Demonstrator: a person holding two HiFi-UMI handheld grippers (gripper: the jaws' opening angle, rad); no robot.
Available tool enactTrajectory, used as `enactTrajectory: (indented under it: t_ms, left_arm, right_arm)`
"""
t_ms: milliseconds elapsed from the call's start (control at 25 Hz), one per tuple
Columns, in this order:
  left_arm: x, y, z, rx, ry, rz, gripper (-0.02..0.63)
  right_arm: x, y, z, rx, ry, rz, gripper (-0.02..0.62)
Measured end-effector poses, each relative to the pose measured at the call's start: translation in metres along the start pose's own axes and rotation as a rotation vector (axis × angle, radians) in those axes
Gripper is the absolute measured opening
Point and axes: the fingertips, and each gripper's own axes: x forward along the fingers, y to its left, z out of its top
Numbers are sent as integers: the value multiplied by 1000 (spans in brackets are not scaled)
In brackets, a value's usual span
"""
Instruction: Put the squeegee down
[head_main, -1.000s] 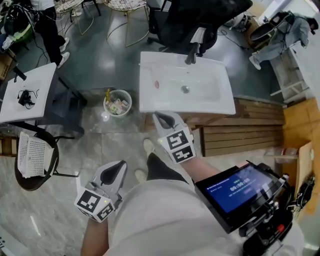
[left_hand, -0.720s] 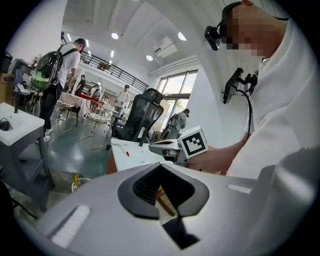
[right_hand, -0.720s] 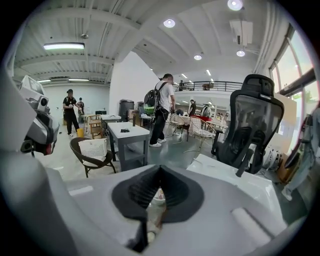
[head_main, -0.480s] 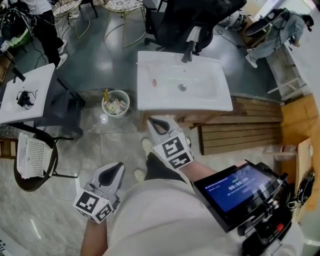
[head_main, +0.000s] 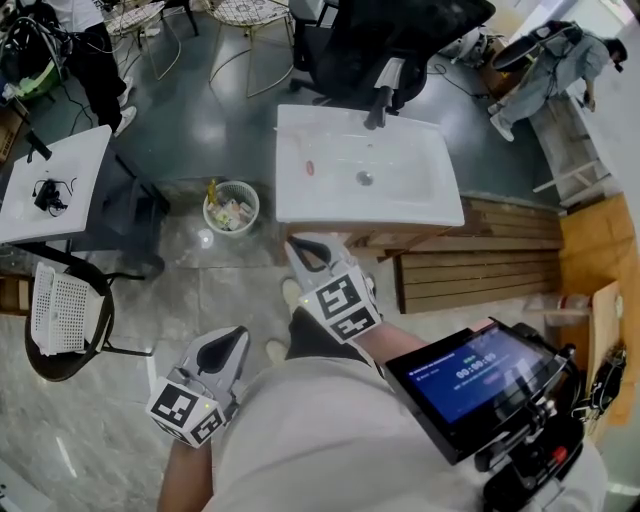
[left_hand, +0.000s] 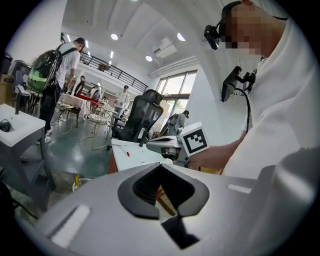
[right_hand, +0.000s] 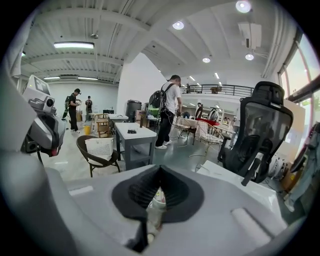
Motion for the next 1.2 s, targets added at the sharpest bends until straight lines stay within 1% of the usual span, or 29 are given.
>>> enactTrajectory:
  t_ms: [560,960,1200]
  left_arm:
    - [6,1,-5,-3,1,-9,6]
    - [24,10,3,-5,13,-14,5]
    - [45,27,11,-20,35,-12,6]
  right_arm:
    - [0,-4,-9,-26,16,-7,2]
    - [11,-29,-16,-11,32,-23,2]
    - [32,-59,-28,-1,67,-37,2]
